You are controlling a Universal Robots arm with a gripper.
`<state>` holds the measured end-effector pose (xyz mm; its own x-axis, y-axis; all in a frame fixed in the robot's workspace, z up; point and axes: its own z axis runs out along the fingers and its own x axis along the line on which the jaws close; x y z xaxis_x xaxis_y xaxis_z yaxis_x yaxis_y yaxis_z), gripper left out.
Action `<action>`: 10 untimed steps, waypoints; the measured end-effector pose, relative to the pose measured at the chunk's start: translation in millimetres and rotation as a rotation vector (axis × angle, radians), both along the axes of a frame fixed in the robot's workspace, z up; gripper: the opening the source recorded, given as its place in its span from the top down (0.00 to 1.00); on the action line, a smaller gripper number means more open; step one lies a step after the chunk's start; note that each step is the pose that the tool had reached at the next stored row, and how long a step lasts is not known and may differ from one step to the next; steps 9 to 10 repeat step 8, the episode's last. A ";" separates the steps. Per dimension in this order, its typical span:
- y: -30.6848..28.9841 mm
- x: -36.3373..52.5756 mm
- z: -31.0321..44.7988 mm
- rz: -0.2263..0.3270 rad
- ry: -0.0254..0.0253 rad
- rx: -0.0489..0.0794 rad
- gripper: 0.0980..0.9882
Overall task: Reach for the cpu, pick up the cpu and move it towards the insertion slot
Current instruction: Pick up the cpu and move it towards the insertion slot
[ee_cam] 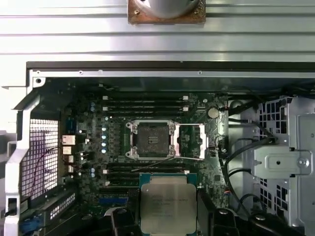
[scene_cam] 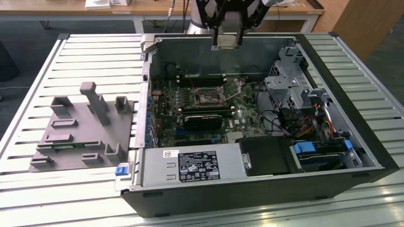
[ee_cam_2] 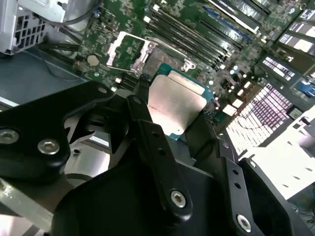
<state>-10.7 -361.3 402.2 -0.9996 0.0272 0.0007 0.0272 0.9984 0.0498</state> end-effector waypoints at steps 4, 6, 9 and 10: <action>0.4 8.7 -0.4 0.000 0.0000 0.000 0.50; 0.5 13.5 -0.6 0.000 0.0000 0.000 0.50; 0.6 18.2 -0.9 0.000 0.0000 0.000 0.50; 0.6 18.2 -0.9 0.000 0.0000 0.000 0.50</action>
